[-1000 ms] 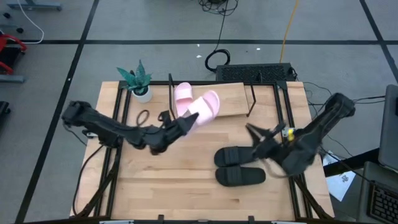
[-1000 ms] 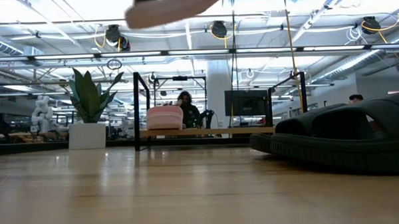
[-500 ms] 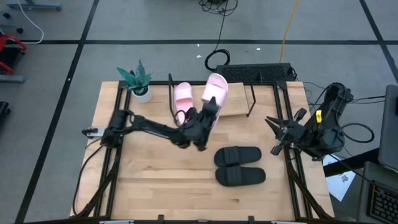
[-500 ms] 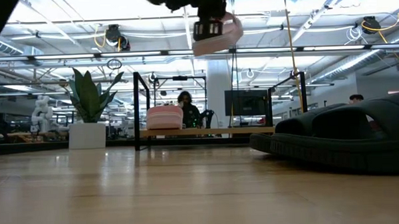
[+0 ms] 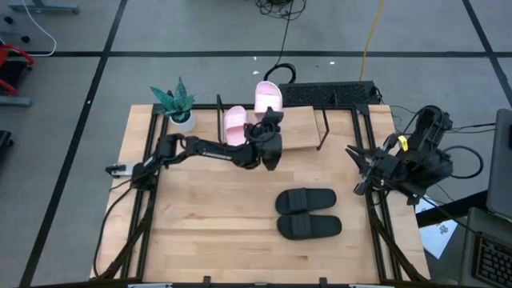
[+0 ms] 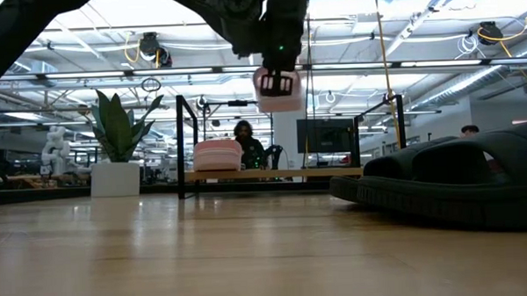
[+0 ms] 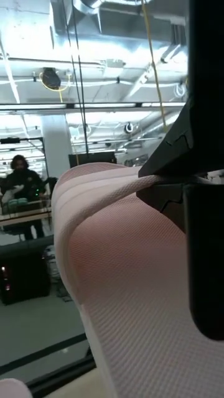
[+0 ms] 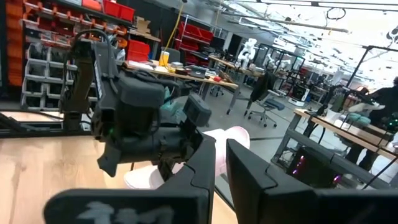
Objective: Pick and place slides into the shelf
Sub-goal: Put the pink slide on the shelf
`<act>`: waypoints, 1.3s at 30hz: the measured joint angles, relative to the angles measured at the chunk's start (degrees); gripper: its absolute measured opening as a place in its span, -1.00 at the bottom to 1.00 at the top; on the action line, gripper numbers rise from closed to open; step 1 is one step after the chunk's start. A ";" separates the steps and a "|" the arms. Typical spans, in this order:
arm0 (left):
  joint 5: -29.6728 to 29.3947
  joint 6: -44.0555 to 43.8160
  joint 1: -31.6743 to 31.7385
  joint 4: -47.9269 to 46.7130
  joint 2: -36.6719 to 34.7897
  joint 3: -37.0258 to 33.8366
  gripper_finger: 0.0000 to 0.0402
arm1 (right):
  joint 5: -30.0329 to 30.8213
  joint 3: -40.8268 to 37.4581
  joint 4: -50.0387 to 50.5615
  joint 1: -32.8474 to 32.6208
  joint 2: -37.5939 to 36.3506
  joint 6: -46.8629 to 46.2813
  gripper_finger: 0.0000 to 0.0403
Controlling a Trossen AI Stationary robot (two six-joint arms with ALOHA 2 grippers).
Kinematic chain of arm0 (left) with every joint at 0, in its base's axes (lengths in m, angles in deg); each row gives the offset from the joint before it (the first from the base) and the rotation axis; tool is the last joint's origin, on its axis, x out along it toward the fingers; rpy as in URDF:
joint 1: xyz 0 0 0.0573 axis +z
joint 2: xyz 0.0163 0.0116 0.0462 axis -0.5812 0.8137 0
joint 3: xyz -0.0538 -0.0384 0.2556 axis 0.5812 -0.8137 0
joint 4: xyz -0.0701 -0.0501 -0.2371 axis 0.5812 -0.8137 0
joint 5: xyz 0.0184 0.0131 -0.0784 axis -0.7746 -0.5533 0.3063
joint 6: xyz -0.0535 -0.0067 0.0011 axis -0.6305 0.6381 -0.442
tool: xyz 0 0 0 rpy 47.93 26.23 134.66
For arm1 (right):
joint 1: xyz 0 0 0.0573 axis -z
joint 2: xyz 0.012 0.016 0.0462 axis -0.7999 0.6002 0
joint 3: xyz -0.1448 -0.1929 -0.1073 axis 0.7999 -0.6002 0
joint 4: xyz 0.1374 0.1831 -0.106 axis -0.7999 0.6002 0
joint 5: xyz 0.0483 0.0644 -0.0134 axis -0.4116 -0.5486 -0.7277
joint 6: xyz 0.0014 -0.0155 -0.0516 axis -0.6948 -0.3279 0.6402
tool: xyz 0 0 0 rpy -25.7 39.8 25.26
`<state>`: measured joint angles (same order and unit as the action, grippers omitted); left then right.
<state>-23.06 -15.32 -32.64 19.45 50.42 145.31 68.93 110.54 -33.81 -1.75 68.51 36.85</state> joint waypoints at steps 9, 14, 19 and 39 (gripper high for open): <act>0.28 -4.23 1.10 -7.37 -0.02 0.00 -1.00 | -0.01 0.00 -6.67 0.02 -2.36 9.36 -0.86; 0.07 -9.41 1.59 -12.00 -0.04 0.00 -1.00 | 0.01 0.00 -6.69 0.02 -5.07 9.43 -0.86; 1.23 -16.72 1.97 -17.56 -0.07 0.00 -1.00 | 0.01 0.02 -6.71 0.01 -6.96 9.74 -0.86; 16.81 -51.93 4.41 -48.00 0.52 -0.02 -1.00 | -0.06 0.04 -6.65 0.02 -8.07 10.67 -0.86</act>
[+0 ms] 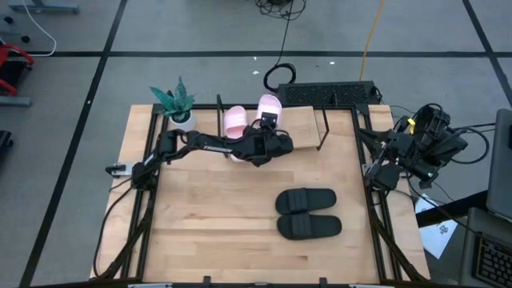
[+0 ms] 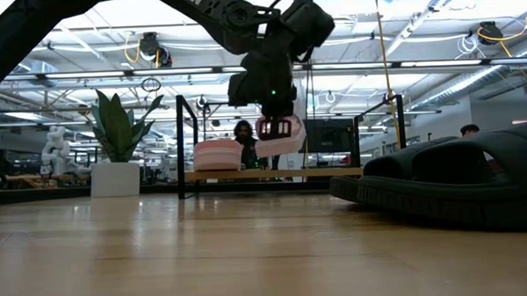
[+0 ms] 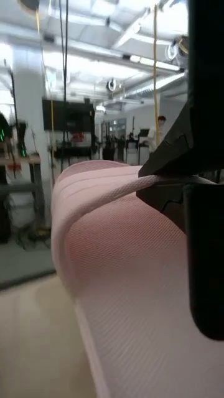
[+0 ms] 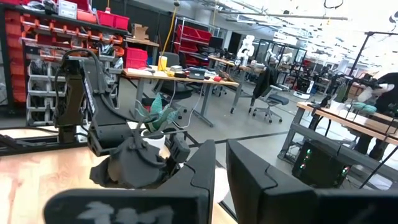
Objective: Pick and place slides into the shelf
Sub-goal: Put the pink slide on the shelf
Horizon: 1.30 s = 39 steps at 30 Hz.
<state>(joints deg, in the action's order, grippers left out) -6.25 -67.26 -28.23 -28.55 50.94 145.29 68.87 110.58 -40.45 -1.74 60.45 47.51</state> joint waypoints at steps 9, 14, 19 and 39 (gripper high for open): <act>3.04 -7.67 1.25 -5.20 0.04 0.00 -1.00 | -0.04 0.00 0.00 0.00 0.00 0.20 -0.86; 5.54 -10.82 1.21 -10.03 0.06 -0.04 -1.00 | -0.05 0.02 0.00 0.00 0.00 0.20 -0.86; 5.23 -10.90 1.22 -10.09 -0.15 -0.04 -1.00 | -0.09 0.02 0.00 -0.02 0.00 0.20 -0.86; 8.82 -10.80 3.01 -32.03 -0.26 13.08 -1.00 | -0.09 0.06 0.00 0.00 -2.05 0.24 -0.86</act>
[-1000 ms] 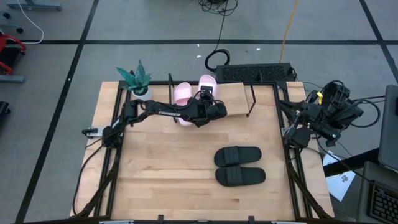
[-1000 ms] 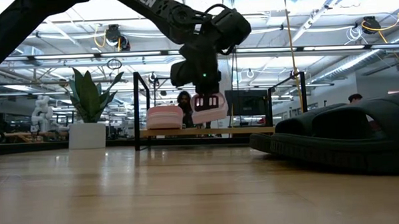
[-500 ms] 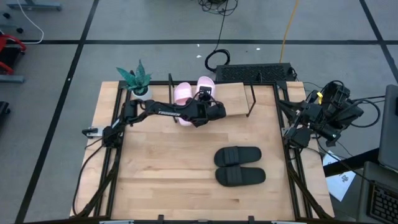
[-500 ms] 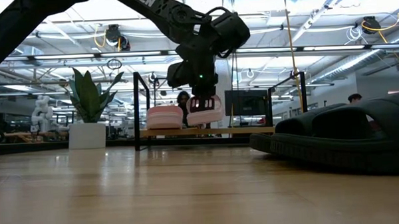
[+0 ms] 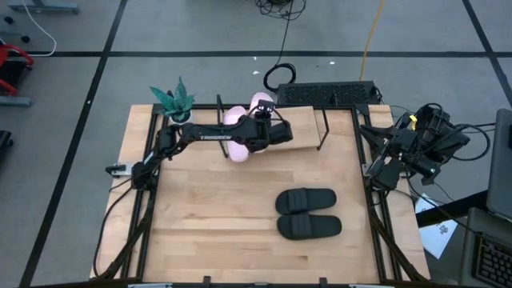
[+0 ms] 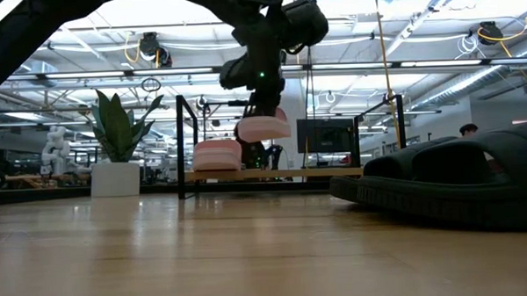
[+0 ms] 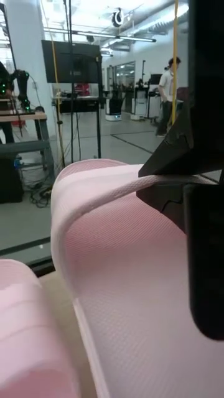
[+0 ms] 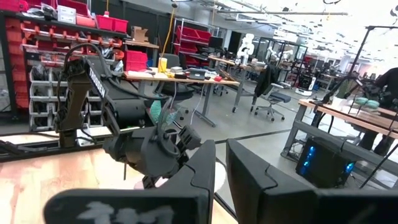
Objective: Pick and place slides into the shelf
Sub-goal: Put the pink slide on the shelf
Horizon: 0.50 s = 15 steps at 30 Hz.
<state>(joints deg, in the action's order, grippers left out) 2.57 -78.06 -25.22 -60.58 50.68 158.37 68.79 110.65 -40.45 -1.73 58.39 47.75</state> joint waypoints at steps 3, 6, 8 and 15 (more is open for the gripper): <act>0.02 0.03 -0.07 1.49 0.26 0.01 -1.00 | 0.00 0.00 0.02 -0.01 0.00 0.14 -0.86; 0.19 0.00 -0.36 1.50 0.89 0.01 -1.00 | 0.00 0.00 0.02 -0.02 -0.02 0.17 -0.86; 1.02 -0.10 -0.52 1.48 1.28 0.01 -1.00 | 0.02 0.00 0.02 -0.01 -0.02 0.17 -0.86; 2.75 -0.88 -0.65 1.95 3.40 -0.03 -1.00 | 0.02 0.00 0.04 0.00 -0.02 0.17 -0.86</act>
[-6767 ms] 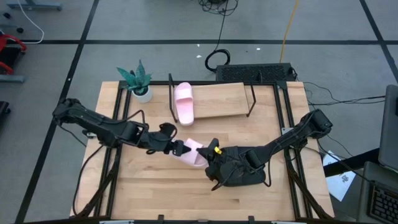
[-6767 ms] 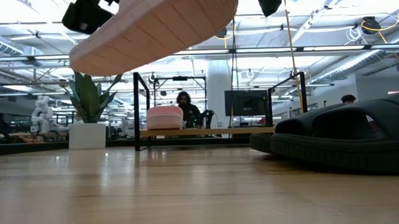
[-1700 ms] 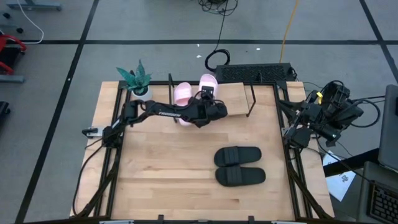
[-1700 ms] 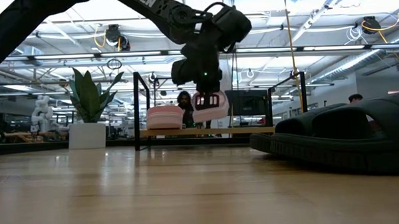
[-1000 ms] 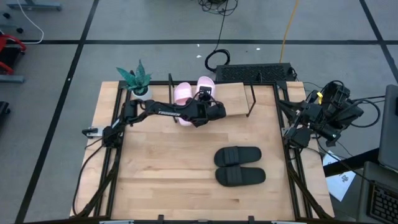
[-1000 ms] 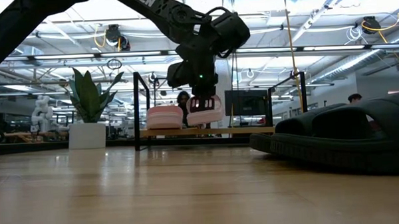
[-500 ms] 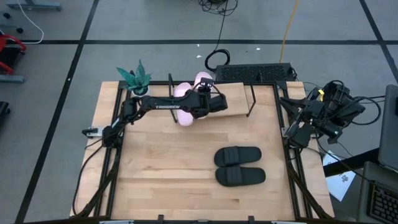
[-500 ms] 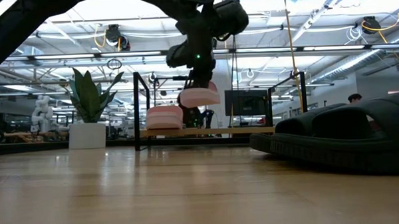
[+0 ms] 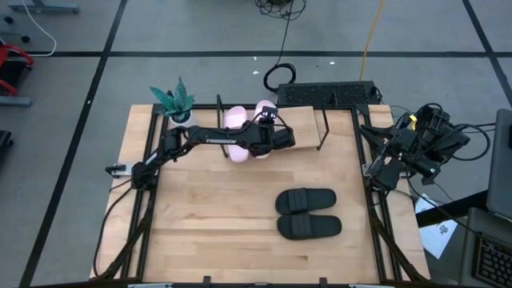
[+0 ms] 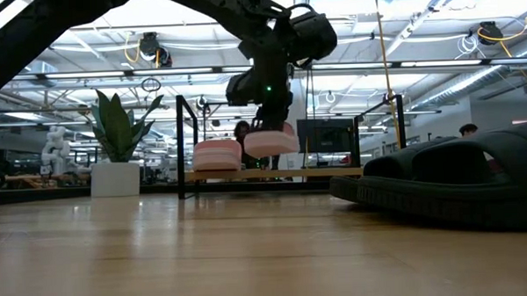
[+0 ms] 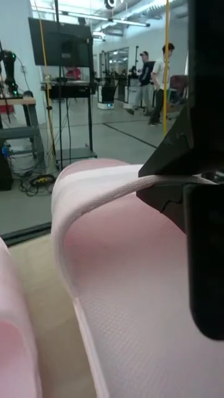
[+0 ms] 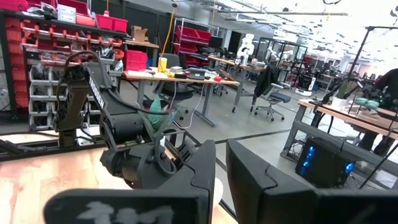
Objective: Pick and place slides into the shelf
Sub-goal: Put the pink slide on the shelf
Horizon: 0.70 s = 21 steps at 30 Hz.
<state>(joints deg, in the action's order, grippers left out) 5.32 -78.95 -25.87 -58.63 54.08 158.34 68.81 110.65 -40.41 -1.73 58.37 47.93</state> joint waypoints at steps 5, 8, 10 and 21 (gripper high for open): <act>0.03 -0.12 0.01 0.24 0.84 0.00 -1.00 | 0.00 -0.01 0.35 -0.02 0.00 0.13 -0.86; 0.19 -0.18 0.07 0.27 1.04 0.00 -1.00 | -0.02 0.00 0.39 0.00 0.00 0.22 -0.86; 0.15 -0.20 0.22 0.42 1.20 0.00 -1.00 | -0.02 0.00 0.40 -0.02 0.00 0.24 -0.86; 0.02 -0.25 0.55 -1.50 1.45 0.00 -1.00 | -0.07 -0.02 0.83 -0.01 -0.18 0.24 -0.86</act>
<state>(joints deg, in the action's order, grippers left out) 5.35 -79.19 -25.32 -60.13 55.53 158.34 68.74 110.63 -39.58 -1.74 58.19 48.17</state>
